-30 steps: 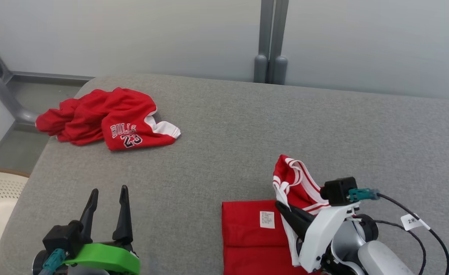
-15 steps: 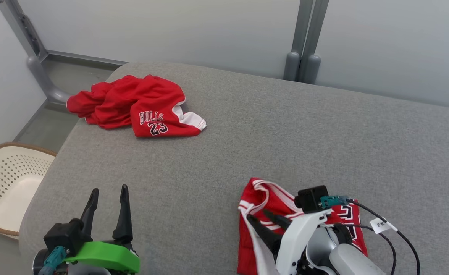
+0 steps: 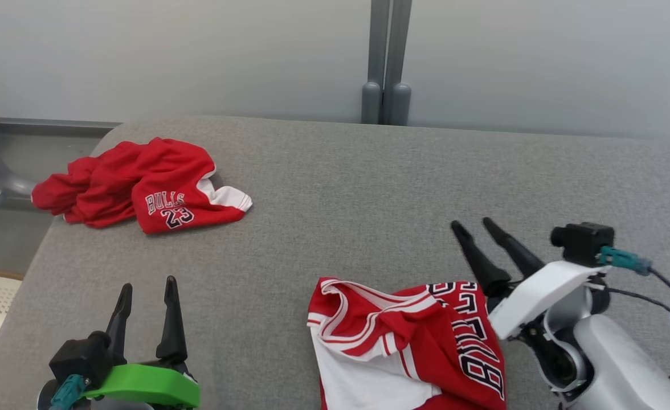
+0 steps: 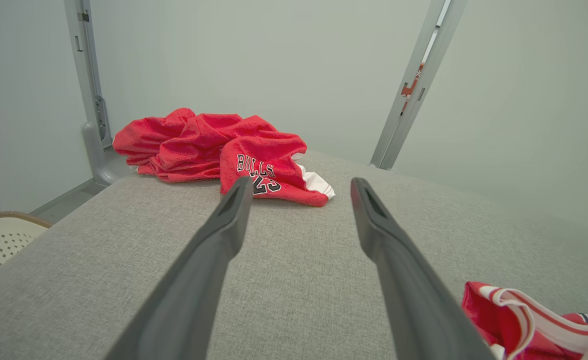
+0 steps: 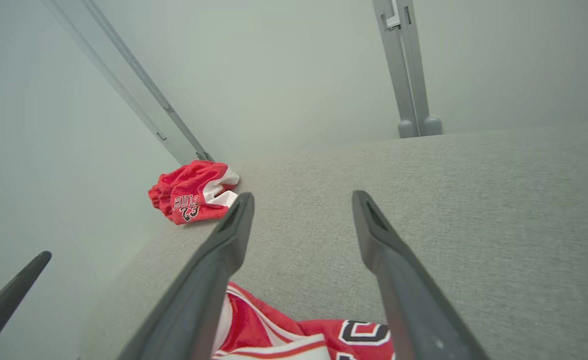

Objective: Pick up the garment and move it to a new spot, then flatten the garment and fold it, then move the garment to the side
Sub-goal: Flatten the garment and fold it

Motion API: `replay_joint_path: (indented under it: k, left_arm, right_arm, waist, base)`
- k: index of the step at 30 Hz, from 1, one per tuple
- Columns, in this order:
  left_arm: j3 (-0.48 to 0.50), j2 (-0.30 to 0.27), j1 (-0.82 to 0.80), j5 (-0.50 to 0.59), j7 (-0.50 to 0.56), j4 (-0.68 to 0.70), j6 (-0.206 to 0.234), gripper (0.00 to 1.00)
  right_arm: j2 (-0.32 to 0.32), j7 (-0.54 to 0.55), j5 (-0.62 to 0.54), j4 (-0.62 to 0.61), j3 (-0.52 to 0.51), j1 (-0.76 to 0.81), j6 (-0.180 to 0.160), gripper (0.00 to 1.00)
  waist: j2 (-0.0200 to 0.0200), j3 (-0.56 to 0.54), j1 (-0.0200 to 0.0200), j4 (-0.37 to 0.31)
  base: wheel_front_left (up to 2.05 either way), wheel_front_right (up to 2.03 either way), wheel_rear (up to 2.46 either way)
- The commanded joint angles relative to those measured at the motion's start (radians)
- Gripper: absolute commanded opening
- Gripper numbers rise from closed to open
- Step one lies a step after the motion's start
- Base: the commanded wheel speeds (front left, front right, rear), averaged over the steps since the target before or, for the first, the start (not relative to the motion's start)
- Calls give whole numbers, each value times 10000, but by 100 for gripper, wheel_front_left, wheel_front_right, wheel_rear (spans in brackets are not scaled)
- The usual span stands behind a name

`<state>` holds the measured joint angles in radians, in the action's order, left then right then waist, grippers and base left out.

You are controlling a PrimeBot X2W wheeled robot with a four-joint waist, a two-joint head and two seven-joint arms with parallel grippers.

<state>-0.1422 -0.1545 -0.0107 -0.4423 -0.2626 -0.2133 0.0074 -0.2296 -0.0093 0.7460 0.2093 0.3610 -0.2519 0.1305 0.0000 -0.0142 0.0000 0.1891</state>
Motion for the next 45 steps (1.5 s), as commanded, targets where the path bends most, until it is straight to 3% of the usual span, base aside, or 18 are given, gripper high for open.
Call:
replay_joint_path:
  k: [1, 3, 6, 13, 14, 15, 16, 17, 29, 34, 41, 45]
  left_arm:
    - [31, 31, 107, 42, -26, 50, -27, 100]
    - [46, 67, 148, 79, -26, 114, -27, 100]
    - [87, 95, 186, 121, -26, 180, -50, 100]
    - [105, 121, 101, 197, -27, 143, -151, 100]
    - [104, 103, 53, 204, -27, 113, -162, 100]
    - [119, 86, 0, 218, -28, 85, -163, 100]
    - [131, 78, -32, 224, -27, 68, -168, 100]
    - [145, 73, -49, 237, -27, 57, -177, 100]
    - [19, 107, -110, 252, -27, -124, -262, 100]
    - [5, 24, -108, 261, -19, -132, -245, 100]
    - [-33, -13, -5, 204, -10, -146, -175, 100]
    - [-8, -9, 51, 168, -11, -92, -106, 100]
  right_arm:
    - [-195, -108, -127, 126, -280, -35, 5, 100]
    - [-602, -127, -588, 473, -829, 67, 5, 100]
    - [-724, 18, -1068, 903, -1314, 193, 7, 100]
    - [-275, 601, -1574, 1464, -1451, 158, 5, 100]
    - [-222, 696, -1626, 1574, -1416, 134, 5, 91]
    - [-132, 831, -1616, 1688, -1319, 83, 5, 48]
    - [-42, 960, -1520, 1793, -1236, 36, 5, 21]
    - [-39, 1113, -1499, 1960, -1127, -16, 5, 0]
    - [448, 2150, -439, 3541, 919, -514, 5, 0]
    - [679, 1924, 361, 3067, 2312, -350, 5, 0]
    - [477, 1999, 1431, 2303, 4453, -164, 5, 0]
    - [246, 1377, 1647, 2099, 4980, -531, 5, 0]
  waist:
    - [0, -52, 0, -411]
    - [0, -16, 0, -488]
    - [0, 36, 0, -533]
    - [0, 135, 0, -420]
    - [0, 133, 0, -375]
    - [0, 130, 0, -329]
    - [0, 125, 0, -294]
    - [0, 115, 0, -253]
    - [0, -12, 0, 445]
    - [0, -37, 0, 715]
    - [0, -109, 0, 815]
    - [0, -146, 0, 674]
  base:
    - [0, 0, 0]
    - [0, 0, 0]
    - [0, 0, 0]
    - [0, 0, 0]
    - [0, 0, 0]
    - [0, 0, 0]
    - [0, 0, 0]
    - [0, 0, 0]
    - [0, 0, 0]
    - [0, 0, 0]
    - [0, 0, 0]
    - [0, 0, 0]
